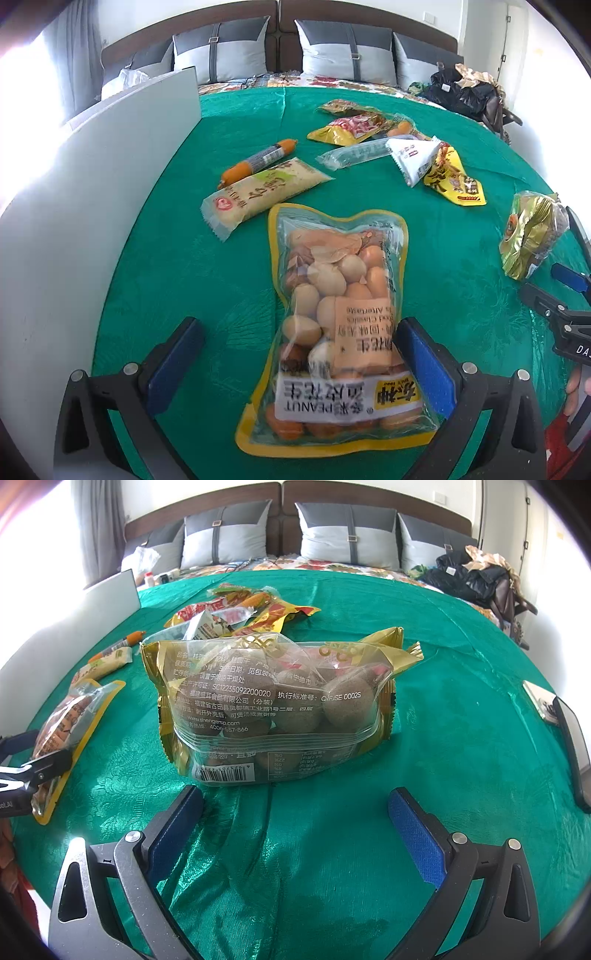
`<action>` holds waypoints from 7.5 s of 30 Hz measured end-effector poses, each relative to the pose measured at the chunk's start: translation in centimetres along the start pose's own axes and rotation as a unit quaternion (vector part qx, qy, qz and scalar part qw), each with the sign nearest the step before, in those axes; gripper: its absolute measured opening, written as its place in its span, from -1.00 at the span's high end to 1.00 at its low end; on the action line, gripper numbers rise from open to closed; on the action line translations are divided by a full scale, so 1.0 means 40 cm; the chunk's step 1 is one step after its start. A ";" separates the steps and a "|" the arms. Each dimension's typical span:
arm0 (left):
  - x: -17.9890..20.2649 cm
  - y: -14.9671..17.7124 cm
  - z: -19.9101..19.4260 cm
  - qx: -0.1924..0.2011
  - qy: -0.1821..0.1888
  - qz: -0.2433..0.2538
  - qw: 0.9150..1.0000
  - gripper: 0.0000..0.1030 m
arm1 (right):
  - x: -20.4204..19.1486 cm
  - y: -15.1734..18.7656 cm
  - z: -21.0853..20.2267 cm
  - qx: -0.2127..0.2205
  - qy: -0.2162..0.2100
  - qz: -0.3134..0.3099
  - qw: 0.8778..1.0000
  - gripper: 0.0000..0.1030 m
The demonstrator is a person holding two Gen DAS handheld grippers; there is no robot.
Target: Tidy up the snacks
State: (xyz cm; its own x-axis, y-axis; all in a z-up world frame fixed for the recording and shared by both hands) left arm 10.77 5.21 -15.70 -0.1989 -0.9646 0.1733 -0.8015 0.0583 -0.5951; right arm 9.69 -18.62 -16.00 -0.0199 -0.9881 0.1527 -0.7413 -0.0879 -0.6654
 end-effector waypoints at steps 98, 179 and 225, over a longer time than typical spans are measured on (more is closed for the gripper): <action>-0.020 0.021 -0.014 0.031 -0.004 0.018 0.999 -1.00 | 0.072 -0.025 0.009 -0.031 0.017 0.021 0.999 -0.73; 0.028 -0.090 -0.149 0.001 0.139 -0.022 0.990 0.06 | 0.015 -0.148 -0.103 -0.146 -0.035 -0.007 0.989 -0.45; -0.647 -0.082 -0.583 0.172 -0.111 -0.257 0.944 -0.80 | -0.777 -0.433 -0.419 0.042 -0.297 -0.161 0.940 -0.65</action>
State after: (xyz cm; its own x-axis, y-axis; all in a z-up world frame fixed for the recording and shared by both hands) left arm 5.41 35.99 0.05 0.3211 -0.8748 0.3628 -0.5219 -0.4832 -0.7030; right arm 11.88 15.73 3.02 0.5931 -0.8027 -0.0620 -0.5891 -0.3801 -0.7131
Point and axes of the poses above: each gripper's, at about its wrist camera, not at the fingertips, and z roughly the way its jaws point, x to its right, y to its underside, the point moved 6 cm from there along z, roughly the way its jaws point, and after that the axes turned 10 degrees about y, right-handed, at the moved point
